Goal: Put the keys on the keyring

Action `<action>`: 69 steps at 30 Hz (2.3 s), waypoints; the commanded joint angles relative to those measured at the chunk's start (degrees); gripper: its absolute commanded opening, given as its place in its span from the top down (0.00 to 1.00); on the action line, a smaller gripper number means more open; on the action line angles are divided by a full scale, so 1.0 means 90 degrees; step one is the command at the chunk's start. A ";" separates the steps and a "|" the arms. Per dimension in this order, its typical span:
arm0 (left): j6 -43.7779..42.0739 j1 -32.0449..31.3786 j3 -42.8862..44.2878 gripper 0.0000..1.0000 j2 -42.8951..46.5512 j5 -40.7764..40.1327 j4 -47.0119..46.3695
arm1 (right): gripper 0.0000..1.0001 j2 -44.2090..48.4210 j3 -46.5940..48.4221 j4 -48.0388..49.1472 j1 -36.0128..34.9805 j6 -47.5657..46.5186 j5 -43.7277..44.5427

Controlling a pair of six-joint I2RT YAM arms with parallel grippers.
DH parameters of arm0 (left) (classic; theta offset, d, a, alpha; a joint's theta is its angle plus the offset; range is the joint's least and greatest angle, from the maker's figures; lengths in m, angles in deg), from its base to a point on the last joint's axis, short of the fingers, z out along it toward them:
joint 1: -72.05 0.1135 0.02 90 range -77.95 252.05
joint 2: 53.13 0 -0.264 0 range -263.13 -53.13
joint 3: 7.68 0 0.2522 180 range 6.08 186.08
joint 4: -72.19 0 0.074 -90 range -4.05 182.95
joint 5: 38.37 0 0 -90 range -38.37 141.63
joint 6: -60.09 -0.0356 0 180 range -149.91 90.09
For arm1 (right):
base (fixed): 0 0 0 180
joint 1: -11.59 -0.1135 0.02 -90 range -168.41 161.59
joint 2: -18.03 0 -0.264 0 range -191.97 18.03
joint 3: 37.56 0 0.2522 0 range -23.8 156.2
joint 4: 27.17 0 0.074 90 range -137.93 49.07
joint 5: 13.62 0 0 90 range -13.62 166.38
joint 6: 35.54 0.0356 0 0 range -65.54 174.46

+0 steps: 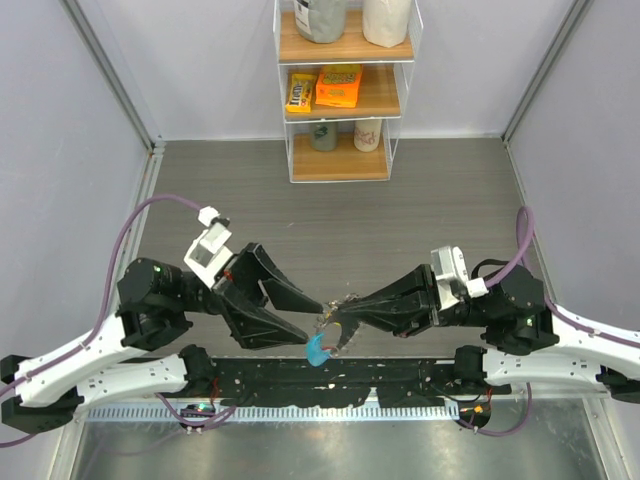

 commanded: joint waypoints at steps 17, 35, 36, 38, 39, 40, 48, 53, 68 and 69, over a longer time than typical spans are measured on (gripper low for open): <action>-0.0092 -0.0020 0.0309 0.44 -0.0324 -0.0452 0.0075 | 0.94 0.0077 0.0421 0.0354 0.0017 -0.0149 0.0058; -0.0218 -0.0020 0.0241 0.44 -0.0129 -0.0296 0.0231 | 0.94 0.0185 0.0451 0.0218 0.0017 -0.0393 0.0146; -0.0228 -0.0020 0.0241 0.44 -0.0109 -0.0315 0.0241 | 0.94 0.0195 0.0441 0.0217 0.0017 -0.0393 0.0156; -0.0277 -0.0020 0.0241 0.44 -0.0099 -0.0335 0.0251 | 0.94 0.0205 0.0451 0.0208 0.0017 -0.0393 0.0127; -0.0296 -0.0011 0.0251 0.44 -0.0109 -0.0344 0.0270 | 0.94 0.0185 0.0451 0.0208 0.0017 -0.0384 0.0098; -0.0306 -0.0011 0.0270 0.44 -0.0119 -0.0364 0.0280 | 0.94 0.0185 0.0451 0.0208 0.0017 -0.0364 0.0078; -0.0297 -0.0011 0.0300 0.44 -0.0265 -0.0305 0.0192 | 0.94 0.0117 0.0470 0.0334 0.0017 -0.0276 -0.0019; -0.0365 -0.0020 0.0300 0.44 -0.0256 -0.0325 0.0221 | 0.94 0.0097 0.0499 0.0354 0.0017 -0.0237 -0.0117; -0.0433 -0.0011 0.0300 0.43 -0.0285 -0.0354 0.0231 | 0.94 0.0029 0.0500 0.0452 0.0017 -0.0198 -0.0176; -0.0433 -0.0020 0.0290 0.44 -0.0294 -0.0354 0.0221 | 0.94 0.0019 0.0499 0.0452 0.0017 -0.0188 -0.0186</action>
